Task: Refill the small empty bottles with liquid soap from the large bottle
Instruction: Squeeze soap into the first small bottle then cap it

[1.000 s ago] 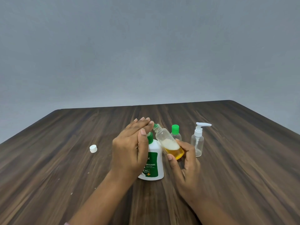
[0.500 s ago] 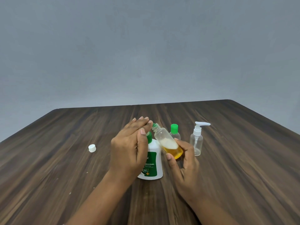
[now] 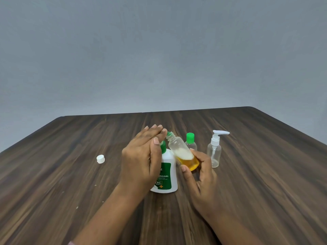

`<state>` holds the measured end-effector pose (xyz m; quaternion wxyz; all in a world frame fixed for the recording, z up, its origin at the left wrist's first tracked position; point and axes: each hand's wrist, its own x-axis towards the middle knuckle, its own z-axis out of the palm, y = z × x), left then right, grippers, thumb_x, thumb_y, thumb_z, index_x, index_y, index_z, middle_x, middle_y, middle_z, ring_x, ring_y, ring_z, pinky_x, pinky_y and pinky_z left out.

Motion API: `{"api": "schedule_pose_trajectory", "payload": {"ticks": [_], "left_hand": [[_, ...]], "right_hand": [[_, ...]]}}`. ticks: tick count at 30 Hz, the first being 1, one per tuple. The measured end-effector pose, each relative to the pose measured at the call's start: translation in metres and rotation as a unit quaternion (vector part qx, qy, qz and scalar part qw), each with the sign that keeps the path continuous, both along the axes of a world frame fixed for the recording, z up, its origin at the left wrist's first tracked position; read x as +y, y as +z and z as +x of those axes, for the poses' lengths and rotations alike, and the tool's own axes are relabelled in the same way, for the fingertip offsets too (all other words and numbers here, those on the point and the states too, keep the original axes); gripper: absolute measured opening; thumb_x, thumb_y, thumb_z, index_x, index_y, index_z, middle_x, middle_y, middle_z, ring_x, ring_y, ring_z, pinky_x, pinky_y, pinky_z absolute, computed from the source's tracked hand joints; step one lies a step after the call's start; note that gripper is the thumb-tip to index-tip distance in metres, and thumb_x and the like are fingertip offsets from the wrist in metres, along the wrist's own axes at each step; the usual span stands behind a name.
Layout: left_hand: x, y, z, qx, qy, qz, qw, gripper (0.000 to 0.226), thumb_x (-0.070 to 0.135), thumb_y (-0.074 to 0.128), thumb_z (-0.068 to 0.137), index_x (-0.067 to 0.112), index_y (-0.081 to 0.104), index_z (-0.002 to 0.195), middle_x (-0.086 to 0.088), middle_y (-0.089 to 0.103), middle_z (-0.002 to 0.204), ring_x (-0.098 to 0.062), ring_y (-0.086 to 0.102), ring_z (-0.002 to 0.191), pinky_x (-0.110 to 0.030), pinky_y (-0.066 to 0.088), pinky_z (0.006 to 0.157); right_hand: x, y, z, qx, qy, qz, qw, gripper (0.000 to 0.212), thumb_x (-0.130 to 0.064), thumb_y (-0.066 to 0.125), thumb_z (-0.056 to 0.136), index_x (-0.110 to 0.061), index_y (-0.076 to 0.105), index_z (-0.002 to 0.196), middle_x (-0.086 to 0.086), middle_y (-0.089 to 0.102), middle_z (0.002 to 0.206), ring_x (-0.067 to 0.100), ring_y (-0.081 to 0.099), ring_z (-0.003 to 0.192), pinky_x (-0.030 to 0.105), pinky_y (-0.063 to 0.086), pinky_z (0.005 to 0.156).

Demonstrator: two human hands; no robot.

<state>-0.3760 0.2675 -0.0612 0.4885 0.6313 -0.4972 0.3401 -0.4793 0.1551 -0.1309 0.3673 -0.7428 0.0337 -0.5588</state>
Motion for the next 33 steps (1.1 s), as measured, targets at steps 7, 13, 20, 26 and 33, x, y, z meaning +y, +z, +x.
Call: {"api": "schedule_pose_trajectory", "payload": {"ticks": [7, 13, 20, 26, 33], "left_hand": [[-0.004, -0.012, 0.001, 0.006, -0.008, -0.015, 1.000, 0.054, 0.027, 0.023, 0.103, -0.002, 0.068, 0.111, -0.013, 0.066, 0.117, -0.022, 0.060, 0.116, -0.045, 0.048, 0.100], [0.000, -0.013, 0.001, 0.003, -0.021, -0.019, 1.000, 0.044, 0.015, 0.029, 0.099, -0.003, 0.068, 0.111, -0.015, 0.067, 0.116, -0.024, 0.060, 0.117, -0.048, 0.047, 0.099], [0.002, -0.003, -0.001, 0.003, -0.008, 0.008, 1.000, 0.044, 0.014, 0.030, 0.098, -0.001, 0.068, 0.111, -0.011, 0.067, 0.116, -0.019, 0.058, 0.118, -0.041, 0.040, 0.107], [0.001, -0.015, 0.002, 0.009, -0.021, 0.003, 1.000, 0.044, 0.015, 0.029, 0.099, -0.003, 0.066, 0.114, -0.013, 0.065, 0.120, -0.021, 0.057, 0.121, -0.046, 0.043, 0.105], [0.006, -0.007, 0.001, 0.000, -0.019, 0.016, 1.000, 0.044, 0.016, 0.029, 0.099, -0.002, 0.067, 0.114, -0.012, 0.066, 0.119, -0.020, 0.057, 0.120, -0.042, 0.042, 0.106]], "right_hand": [[-0.001, 0.000, -0.001, 0.004, 0.003, -0.008, 1.000, 0.029, -0.039, 0.053, 0.093, -0.029, 0.045, 0.119, -0.014, 0.058, 0.096, 0.004, 0.060, 0.075, 0.012, 0.046, 0.061], [0.000, -0.001, -0.002, 0.007, 0.007, -0.009, 1.000, 0.028, -0.033, 0.053, 0.092, -0.028, 0.045, 0.118, -0.015, 0.057, 0.092, 0.003, 0.058, 0.073, 0.010, 0.044, 0.061], [-0.001, -0.001, -0.001, 0.008, 0.009, -0.002, 1.000, 0.031, -0.036, 0.054, 0.092, -0.029, 0.045, 0.120, -0.012, 0.059, 0.095, 0.007, 0.060, 0.075, 0.018, 0.049, 0.061], [-0.002, -0.003, -0.001, 0.014, 0.003, -0.005, 1.000, 0.029, -0.034, 0.053, 0.092, -0.030, 0.045, 0.120, -0.014, 0.059, 0.097, 0.007, 0.061, 0.078, 0.016, 0.049, 0.063], [-0.001, -0.003, 0.000, 0.009, 0.004, -0.002, 1.000, 0.033, -0.048, 0.049, 0.094, -0.030, 0.045, 0.121, -0.014, 0.060, 0.095, 0.010, 0.062, 0.077, 0.022, 0.051, 0.061]]}}
